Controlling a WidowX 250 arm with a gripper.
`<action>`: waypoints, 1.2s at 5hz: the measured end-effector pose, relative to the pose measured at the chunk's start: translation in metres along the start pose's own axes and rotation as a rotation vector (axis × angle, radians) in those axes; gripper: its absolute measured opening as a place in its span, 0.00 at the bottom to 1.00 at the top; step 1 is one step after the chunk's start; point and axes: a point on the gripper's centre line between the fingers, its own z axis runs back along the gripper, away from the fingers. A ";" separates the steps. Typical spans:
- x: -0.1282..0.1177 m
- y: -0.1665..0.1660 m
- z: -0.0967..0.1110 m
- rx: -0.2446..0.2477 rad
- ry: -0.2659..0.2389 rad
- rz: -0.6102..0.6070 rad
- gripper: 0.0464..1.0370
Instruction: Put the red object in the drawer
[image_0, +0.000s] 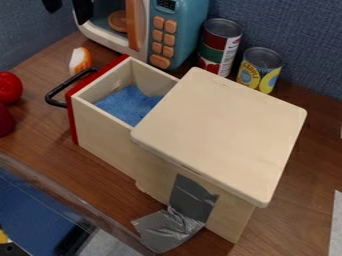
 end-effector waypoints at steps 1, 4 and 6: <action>-0.006 -0.002 -0.014 -0.023 0.034 0.003 0.96; -0.052 0.013 -0.048 -0.020 0.084 -0.124 0.96; -0.070 0.032 -0.052 0.016 0.095 -0.131 0.96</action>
